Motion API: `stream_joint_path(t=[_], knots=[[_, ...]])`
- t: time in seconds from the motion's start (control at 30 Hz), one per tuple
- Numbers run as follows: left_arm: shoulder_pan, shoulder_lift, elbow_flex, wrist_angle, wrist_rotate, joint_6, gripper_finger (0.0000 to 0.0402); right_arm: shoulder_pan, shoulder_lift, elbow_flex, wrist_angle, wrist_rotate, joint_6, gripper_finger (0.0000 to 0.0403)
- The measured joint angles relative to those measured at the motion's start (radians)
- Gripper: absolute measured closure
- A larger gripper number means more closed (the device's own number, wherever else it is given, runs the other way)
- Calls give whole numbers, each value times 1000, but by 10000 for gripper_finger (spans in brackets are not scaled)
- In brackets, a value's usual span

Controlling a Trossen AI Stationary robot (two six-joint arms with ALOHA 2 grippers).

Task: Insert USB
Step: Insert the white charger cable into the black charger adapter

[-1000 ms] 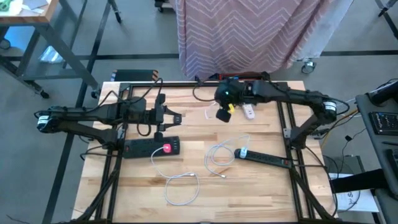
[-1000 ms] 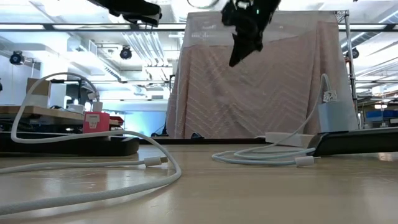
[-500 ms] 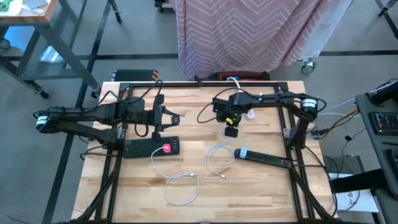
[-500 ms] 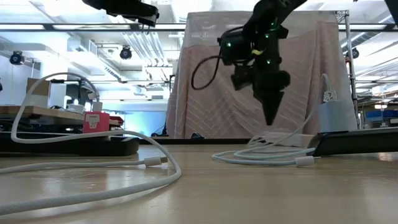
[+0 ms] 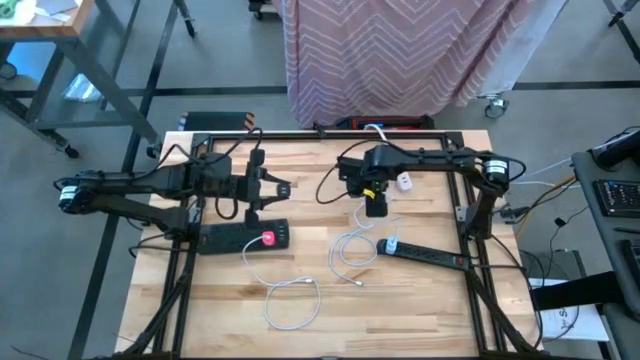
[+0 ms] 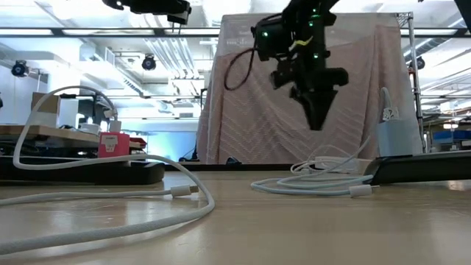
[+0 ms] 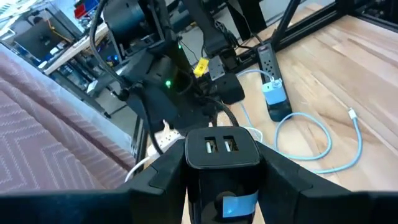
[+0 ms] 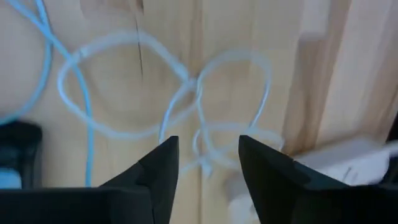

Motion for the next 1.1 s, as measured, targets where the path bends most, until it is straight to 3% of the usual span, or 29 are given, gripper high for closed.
stream_joint_path(t=[0.23,0.6,1.1], knots=[[0,0,1,13,0,-44,268,4,89,-3,57,-37,-216,253],[0,0,0,43,0,-100,268,5,253,-3,68,-45,-279,299],[0,54,0,73,1,-75,268,6,263,-4,112,-21,-290,381]])
